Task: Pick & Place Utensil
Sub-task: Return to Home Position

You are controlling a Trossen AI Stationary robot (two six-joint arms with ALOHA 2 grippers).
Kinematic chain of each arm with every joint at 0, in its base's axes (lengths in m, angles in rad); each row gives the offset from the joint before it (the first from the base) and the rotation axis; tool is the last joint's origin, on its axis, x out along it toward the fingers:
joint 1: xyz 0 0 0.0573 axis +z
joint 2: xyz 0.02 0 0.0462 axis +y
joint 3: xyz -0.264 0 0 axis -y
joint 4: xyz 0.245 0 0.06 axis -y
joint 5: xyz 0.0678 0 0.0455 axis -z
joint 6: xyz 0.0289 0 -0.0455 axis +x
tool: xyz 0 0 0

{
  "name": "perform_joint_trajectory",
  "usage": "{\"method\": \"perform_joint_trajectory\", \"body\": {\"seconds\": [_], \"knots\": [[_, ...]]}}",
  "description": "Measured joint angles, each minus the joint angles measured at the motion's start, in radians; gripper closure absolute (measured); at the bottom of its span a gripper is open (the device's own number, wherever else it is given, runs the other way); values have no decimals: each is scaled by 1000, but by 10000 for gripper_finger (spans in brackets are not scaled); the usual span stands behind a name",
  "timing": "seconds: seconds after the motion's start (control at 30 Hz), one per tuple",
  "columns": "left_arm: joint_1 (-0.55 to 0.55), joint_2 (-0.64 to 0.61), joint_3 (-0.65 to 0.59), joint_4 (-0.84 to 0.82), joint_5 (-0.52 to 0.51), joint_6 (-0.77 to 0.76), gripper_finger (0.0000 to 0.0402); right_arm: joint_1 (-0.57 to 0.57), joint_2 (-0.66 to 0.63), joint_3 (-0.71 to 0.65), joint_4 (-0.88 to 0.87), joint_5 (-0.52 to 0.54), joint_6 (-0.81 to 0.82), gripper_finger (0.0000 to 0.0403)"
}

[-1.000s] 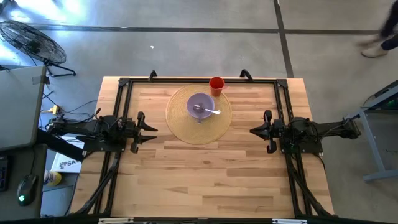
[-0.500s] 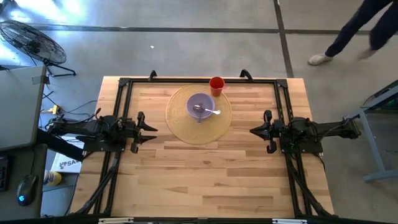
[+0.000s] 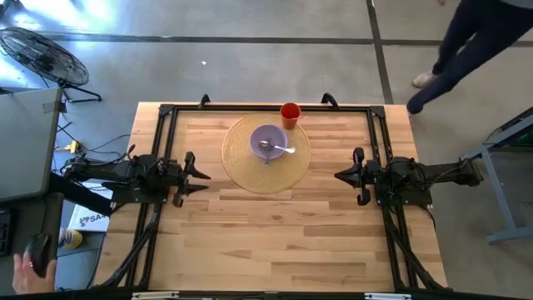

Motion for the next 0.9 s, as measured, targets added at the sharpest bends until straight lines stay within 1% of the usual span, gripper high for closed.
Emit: {"method": "perform_joint_trajectory", "body": {"seconds": [0.23,0.43,0.9], "knots": [[0,0,0,5,53,0,263,0,0,0,0,0,0,391],[0,0,0,11,67,0,263,0,0,0,0,0,0,391],[0,0,0,8,55,2,263,0,0,0,0,0,0,391]]}}
